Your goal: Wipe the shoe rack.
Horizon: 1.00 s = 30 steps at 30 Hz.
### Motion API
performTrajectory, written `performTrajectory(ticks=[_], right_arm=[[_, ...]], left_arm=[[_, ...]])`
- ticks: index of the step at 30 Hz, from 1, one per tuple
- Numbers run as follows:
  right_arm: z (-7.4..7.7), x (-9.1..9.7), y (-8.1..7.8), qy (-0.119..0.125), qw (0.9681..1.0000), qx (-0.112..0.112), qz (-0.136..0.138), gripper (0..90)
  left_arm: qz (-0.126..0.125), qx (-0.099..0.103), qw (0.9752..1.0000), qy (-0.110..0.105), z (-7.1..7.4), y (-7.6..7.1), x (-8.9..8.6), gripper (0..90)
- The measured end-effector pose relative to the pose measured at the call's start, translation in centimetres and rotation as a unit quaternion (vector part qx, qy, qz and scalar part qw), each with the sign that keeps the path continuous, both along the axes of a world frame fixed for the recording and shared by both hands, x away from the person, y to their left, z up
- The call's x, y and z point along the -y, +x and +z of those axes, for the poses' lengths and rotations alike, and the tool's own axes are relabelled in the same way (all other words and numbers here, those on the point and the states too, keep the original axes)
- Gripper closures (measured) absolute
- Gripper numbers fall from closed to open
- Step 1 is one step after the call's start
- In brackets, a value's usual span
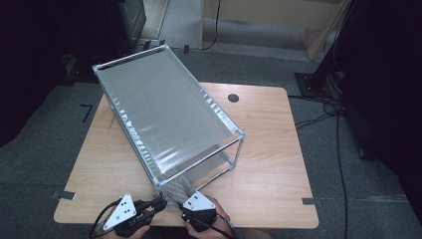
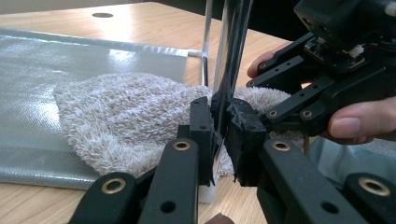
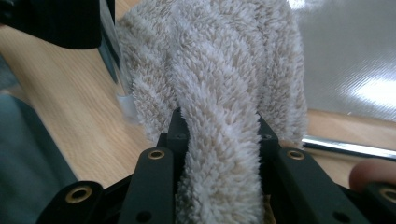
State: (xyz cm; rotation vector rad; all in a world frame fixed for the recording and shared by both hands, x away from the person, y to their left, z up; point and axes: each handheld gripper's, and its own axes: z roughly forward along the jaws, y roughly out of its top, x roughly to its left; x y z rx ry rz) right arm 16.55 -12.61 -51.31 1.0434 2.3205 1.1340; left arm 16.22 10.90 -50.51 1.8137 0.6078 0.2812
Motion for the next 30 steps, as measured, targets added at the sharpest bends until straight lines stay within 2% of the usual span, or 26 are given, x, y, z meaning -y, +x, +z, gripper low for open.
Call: performTrajectory(ticks=[3, 8, 11, 14, 15, 16, 18, 19, 20, 21, 23, 25, 27, 29, 30], right_arm=[[0.0, 1.1, 0.8, 0.003, 1.0000, -0.006, -0.007, 68.8], [0.1, 4.5, 3.0, 0.007, 0.9974, -0.013, -0.071, 68.8], [0.1, 7.2, 4.4, 0.012, 0.9922, -0.013, -0.124, 68.8], [0.1, 9.6, 5.5, 0.028, 0.9824, -0.019, -0.183, 68.1], [0.2, 10.2, 5.7, 0.037, 0.9794, -0.022, -0.197, 66.5], [0.3, 10.8, 5.8, 0.045, 0.9786, -0.017, -0.200, 64.1], [1.0, 11.4, 5.5, 0.060, 0.9804, 0.002, -0.188, 53.8], [1.4, 11.6, 5.3, 0.071, 0.9820, 0.014, -0.174, 45.7], [1.8, 11.7, 5.1, 0.073, 0.9827, 0.020, -0.169, 32.1], [2.2, 11.7, 5.0, 0.065, 0.9825, 0.021, -0.173, 23.8], [2.5, 11.9, 4.7, 0.060, 0.9856, 0.010, -0.158, 18.7], [2.2, 12.0, 4.5, 0.040, 0.9892, -0.014, -0.140, 18.0], [1.5, 11.9, 4.4, 0.017, 0.9905, -0.040, -0.131, 20.9], [0.6, 11.9, 4.4, -0.005, 0.9901, -0.056, -0.128, 31.9], [0.2, 11.8, 4.4, -0.015, 0.9898, -0.057, -0.129, 38.4]], left_arm=[[0.000, 0.001, 1.0000, 0.000, 0.0, 0.0, 0.0, 81.2], [0.000, 0.002, 1.0000, 0.000, 0.0, 0.0, 0.0, 81.3], [-0.001, 0.002, 1.0000, 0.000, 0.0, 0.0, -0.1, 81.3], [-0.001, 0.001, 1.0000, 0.000, 0.0, 0.0, -0.1, 81.2], [-0.001, 0.002, 1.0000, 0.000, 0.0, 0.0, -0.1, 81.3], [-0.001, 0.001, 1.0000, 0.000, 0.0, 0.0, -0.1, 81.2], [-0.001, 0.001, 1.0000, 0.000, 0.0, 0.0, -0.1, 81.2], [-0.001, 0.001, 1.0000, 0.000, 0.0, 0.0, -0.1, 81.2], [-0.002, 0.001, 1.0000, 0.000, 0.0, 0.0, -0.1, 81.2], [-0.001, 0.001, 1.0000, 0.000, 0.0, 0.0, -0.1, 81.2], [-0.001, 0.001, 1.0000, 0.001, 0.0, 0.0, -0.1, 81.2], [-0.001, 0.001, 1.0000, 0.001, 0.0, 0.0, -0.1, 81.2], [-0.001, 0.002, 1.0000, 0.002, 0.0, 0.0, -0.1, 81.3], [-0.001, 0.002, 1.0000, 0.002, 0.0, 0.0, -0.1, 81.3], [-0.001, 0.002, 1.0000, 0.003, 0.0, 0.0, -0.1, 81.3]])
